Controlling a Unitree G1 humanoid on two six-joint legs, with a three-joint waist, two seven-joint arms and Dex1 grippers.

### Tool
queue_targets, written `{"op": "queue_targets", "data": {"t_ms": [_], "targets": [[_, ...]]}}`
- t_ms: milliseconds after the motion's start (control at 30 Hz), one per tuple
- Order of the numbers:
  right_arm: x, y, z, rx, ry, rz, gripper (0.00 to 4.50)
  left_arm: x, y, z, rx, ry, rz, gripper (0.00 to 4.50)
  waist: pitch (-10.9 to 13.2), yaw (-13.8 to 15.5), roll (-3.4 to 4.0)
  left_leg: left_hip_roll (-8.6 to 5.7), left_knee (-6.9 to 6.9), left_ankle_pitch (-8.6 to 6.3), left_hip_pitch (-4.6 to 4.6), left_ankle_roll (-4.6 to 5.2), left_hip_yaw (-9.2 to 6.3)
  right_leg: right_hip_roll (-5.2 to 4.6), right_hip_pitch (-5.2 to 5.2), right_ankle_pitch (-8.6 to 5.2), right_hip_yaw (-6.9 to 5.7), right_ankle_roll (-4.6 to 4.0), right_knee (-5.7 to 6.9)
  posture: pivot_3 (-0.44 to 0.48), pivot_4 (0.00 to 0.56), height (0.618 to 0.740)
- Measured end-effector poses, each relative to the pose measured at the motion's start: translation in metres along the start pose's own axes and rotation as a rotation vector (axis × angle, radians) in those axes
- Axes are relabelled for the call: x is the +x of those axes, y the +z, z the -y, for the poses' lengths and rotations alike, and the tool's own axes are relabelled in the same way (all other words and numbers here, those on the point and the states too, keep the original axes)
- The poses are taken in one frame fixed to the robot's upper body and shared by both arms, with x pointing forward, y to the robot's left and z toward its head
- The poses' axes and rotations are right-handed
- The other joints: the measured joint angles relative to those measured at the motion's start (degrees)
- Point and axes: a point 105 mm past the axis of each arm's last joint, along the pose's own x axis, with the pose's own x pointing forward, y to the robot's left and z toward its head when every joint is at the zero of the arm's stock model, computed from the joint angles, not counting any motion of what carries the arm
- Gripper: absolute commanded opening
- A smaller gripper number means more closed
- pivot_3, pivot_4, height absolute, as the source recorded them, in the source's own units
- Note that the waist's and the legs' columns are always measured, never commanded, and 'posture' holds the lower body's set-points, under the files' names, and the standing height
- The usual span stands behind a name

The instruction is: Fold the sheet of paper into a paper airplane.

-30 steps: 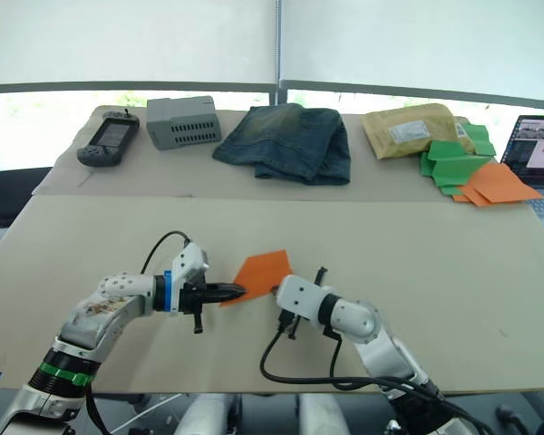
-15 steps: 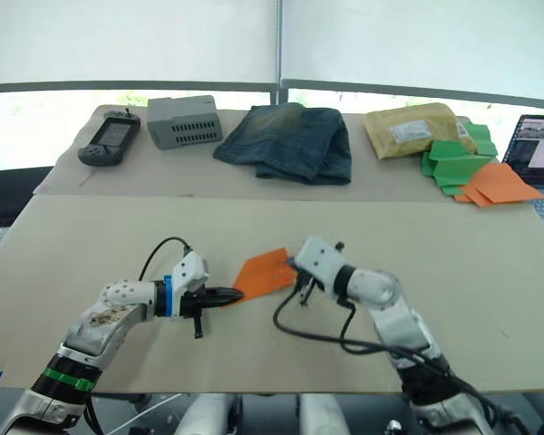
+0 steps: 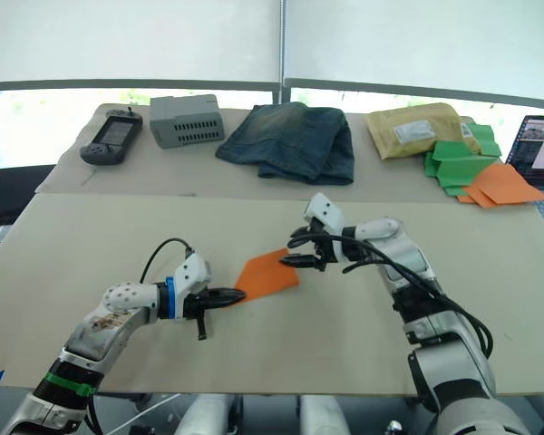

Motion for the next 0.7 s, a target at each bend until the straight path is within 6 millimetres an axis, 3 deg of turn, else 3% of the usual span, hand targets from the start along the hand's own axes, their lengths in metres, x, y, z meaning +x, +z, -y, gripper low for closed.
{"op": "queue_targets", "data": {"t_ms": [233,333,600,700], "targets": [[0.014,-0.002,0.003,0.014,0.132,-0.036,3.89,0.000,0.000,0.000,-0.001,0.006,0.001,0.00,0.01,-0.14,0.02,0.02,0.00,0.00,0.01,0.00,0.01,-0.02,-0.01,0.09,0.01,-0.14,0.02,0.000,0.150,0.728],[0.017,-0.002,0.002,-0.006,0.173,-0.043,3.08,0.001,0.000,0.000,-0.002,0.011,0.005,0.00,0.02,-0.08,0.04,0.02,0.00,0.00,0.00,0.00,0.00,-0.03,-0.02,0.21,0.01,-0.33,0.02,0.000,0.150,0.728],[0.010,0.006,-0.007,-0.092,0.266,-0.038,0.24,0.002,0.000,0.002,-0.002,0.001,0.001,0.00,0.05,-0.08,0.10,0.02,0.00,0.00,0.01,0.00,0.00,-0.04,-0.02,0.22,0.01,-0.35,0.04,0.000,0.150,0.728],[0.005,0.010,-0.012,-0.169,0.269,-0.030,0.07,0.002,0.001,0.000,0.000,-0.005,0.001,0.00,0.05,0.11,0.10,0.01,0.00,0.00,0.00,0.00,-0.01,-0.04,-0.01,0.21,-0.01,-0.33,0.03,0.000,0.150,0.728]]}}
